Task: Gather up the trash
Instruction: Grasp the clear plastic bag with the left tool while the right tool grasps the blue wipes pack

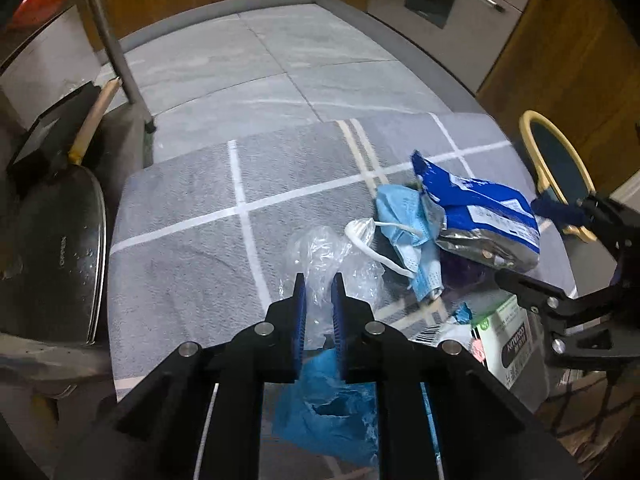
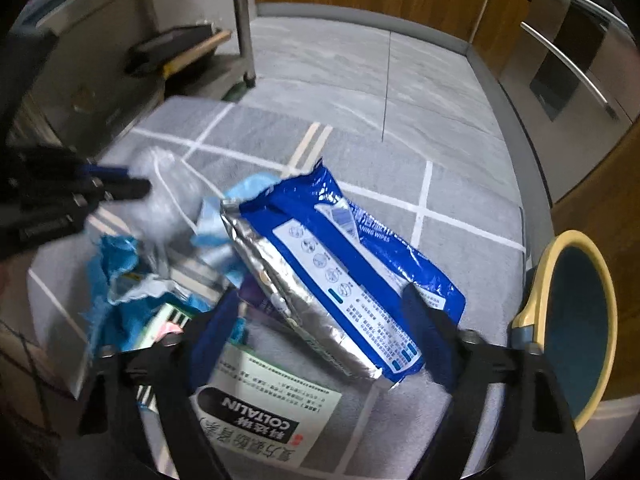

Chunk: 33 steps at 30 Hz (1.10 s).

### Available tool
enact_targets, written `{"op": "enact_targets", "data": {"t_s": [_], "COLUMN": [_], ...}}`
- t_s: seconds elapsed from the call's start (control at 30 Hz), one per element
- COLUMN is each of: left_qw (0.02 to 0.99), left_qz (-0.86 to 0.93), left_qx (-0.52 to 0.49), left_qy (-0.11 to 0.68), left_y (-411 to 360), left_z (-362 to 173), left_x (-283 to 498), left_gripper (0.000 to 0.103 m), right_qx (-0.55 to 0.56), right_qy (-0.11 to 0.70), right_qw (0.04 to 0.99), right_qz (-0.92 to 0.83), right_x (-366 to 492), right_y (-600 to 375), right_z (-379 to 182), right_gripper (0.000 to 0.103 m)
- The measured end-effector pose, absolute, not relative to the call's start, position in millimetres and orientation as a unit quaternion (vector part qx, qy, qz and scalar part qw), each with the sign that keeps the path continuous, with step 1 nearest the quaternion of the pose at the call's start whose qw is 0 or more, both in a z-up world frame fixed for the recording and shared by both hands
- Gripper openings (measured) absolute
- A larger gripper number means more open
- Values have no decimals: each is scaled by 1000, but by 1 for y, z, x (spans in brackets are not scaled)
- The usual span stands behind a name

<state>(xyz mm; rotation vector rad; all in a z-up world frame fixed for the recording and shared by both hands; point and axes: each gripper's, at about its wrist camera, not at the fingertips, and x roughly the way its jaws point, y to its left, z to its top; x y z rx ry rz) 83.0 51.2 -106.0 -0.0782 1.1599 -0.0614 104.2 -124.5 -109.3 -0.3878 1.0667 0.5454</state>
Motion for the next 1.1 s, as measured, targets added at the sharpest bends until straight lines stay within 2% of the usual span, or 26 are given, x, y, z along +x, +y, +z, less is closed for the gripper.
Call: {"op": "enact_targets", "data": {"t_s": [0.13,0.2,0.23,0.3,0.6,1.1], "left_qw": [830,822,818,810,792,898], "left_qz": [-41,-43,-43,-41,-8,-9], "left_qx": [-38,-34,-33,-34,-70,-19], "left_qy": [555,567,572,584,606,439], "left_y": [49,46,47,48,69,50], "left_z": [-110,-114,-117,-121,-132,-41], "left_x": [85,85,86,86,85,80], "left_gripper": [12,12,12,12,11,11], "right_qx": [-199,-208,-213,-211,-192,-96], "right_qy": [507,508,505,504,496,476], "right_qw": [801,797,797,798,810,846], "right_qz": [249,252,253,254,245,219], "right_x": [106,104,103,103,107,129], "right_y": [-121,-120,-119,-120,-128,-165], "right_z": [-117,-118,-118,-116,-103,-57], "right_gripper": [50,28,24,7,4,3]}}
